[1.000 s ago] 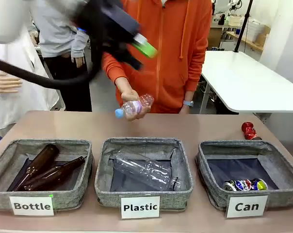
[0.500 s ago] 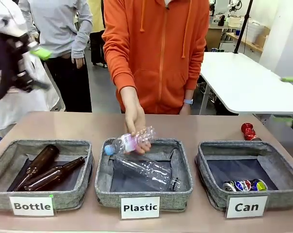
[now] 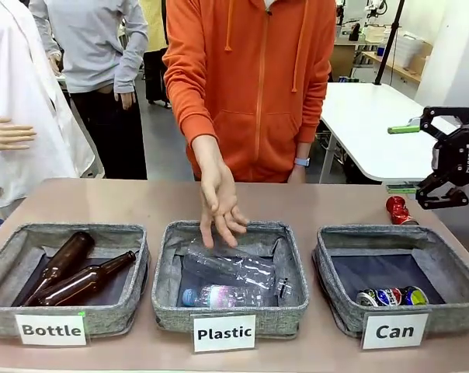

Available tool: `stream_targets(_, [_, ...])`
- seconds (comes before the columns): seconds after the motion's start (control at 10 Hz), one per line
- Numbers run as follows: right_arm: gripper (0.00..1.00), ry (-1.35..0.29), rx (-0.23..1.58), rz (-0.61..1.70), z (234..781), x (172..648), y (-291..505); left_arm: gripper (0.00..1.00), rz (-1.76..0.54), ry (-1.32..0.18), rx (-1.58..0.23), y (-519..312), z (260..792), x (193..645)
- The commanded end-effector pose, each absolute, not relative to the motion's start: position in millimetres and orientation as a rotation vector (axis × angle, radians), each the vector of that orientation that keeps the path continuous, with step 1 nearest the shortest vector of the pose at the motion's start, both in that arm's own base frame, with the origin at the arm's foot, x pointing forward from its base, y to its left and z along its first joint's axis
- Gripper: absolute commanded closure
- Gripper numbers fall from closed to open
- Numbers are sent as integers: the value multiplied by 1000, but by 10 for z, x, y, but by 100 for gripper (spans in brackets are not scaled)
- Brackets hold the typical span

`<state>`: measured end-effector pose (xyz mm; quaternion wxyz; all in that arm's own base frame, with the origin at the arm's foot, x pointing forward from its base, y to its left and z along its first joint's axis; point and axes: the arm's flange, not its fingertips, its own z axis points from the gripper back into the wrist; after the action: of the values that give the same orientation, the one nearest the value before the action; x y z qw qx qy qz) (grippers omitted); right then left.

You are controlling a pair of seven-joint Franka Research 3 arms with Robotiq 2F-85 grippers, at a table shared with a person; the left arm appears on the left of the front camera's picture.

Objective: Sort the can waste into the basket.
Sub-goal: Pick up the can waste from the table and place it in the right Fabric basket.

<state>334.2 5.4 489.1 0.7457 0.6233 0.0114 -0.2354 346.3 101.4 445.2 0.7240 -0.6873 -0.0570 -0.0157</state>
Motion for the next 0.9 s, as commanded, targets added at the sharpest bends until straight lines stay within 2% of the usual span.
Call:
stream_targets(0.0, [0, 27, 1387, -504, 4930, 3309, 6, 0, -39, -124, -1488, 995, 4674, 3524])
stream_targets(0.8, [0, 27, 1387, -504, 4930, 3309, 6, 0, -39, -124, -1488, 995, 4674, 3524])
